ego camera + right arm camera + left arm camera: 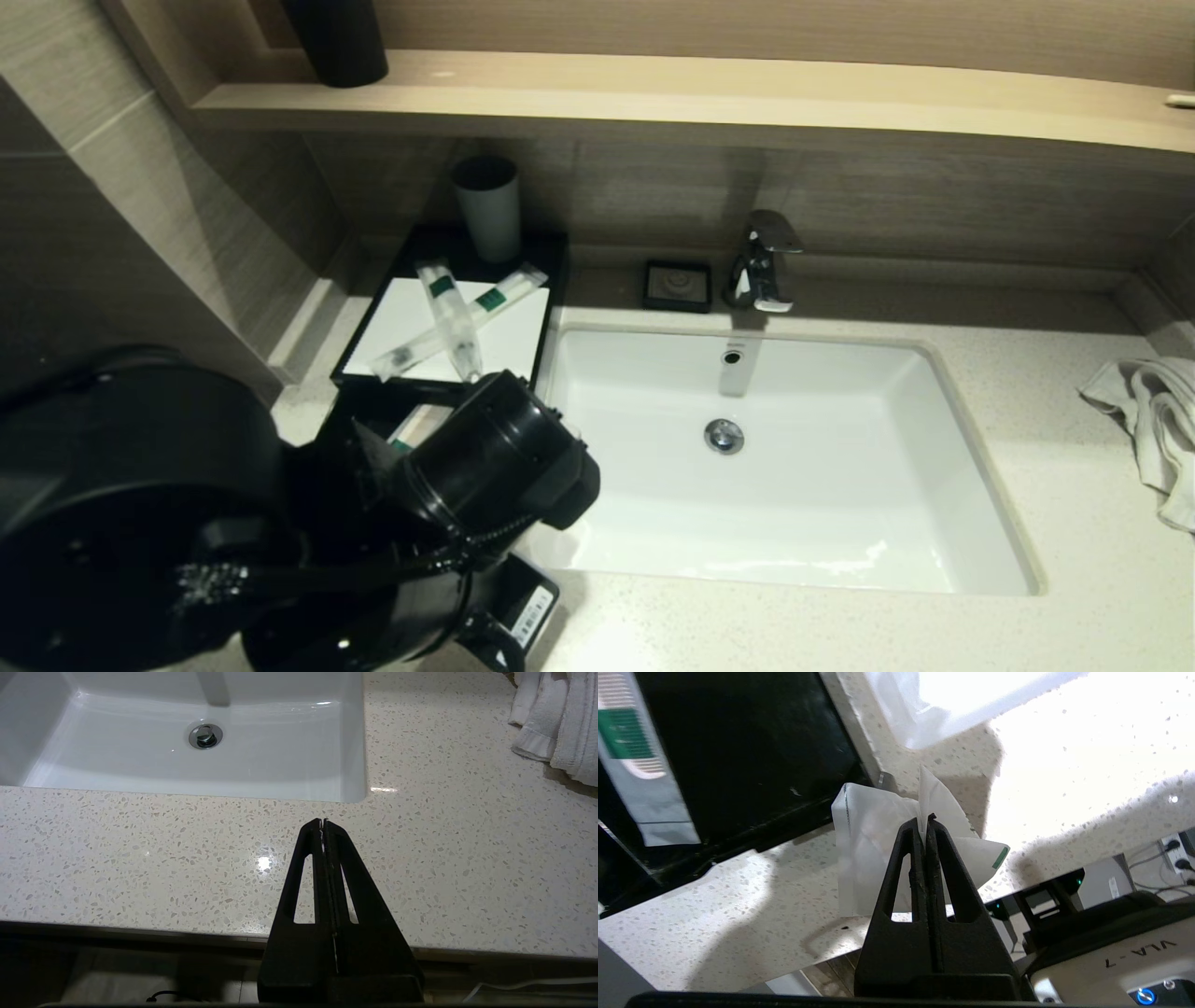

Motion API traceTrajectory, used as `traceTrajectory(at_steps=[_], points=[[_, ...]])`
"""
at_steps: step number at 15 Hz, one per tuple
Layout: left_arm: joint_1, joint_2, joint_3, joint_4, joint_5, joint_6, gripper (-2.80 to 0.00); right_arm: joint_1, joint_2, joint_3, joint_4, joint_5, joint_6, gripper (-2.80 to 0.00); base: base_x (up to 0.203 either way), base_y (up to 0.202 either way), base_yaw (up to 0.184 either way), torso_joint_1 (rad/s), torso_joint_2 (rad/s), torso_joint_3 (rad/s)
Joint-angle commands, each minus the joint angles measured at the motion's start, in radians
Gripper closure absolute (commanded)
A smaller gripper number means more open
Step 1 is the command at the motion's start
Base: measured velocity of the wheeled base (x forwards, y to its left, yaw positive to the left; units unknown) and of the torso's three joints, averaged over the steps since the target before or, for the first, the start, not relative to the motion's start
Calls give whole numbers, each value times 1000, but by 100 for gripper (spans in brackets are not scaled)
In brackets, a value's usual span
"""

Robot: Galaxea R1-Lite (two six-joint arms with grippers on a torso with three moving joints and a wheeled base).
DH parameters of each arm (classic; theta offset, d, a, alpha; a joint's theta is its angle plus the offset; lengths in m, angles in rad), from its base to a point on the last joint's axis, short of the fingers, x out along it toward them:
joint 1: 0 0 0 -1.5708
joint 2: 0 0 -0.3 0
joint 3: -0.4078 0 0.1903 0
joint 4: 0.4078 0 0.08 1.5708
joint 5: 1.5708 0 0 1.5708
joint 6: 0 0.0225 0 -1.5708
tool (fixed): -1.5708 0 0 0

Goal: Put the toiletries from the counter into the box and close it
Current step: Place the bathroom toiletry into the drawer

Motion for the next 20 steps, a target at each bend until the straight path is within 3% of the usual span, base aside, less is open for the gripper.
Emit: traceTrajectory(at_steps=[1,10,20], points=[[21,-37,-4,-10,29,-1,0,0,0,0,0,0,-1,0,0,0,0,0,0,0],[254,65,-59,-178,54,-26,0,0,0,0,-1,0,-1,0,0,0,0,0,0,0],[272,81,-43,-210,52,-52,0,0,0,0,0,0,0,0,0,0,0,0,0,0]])
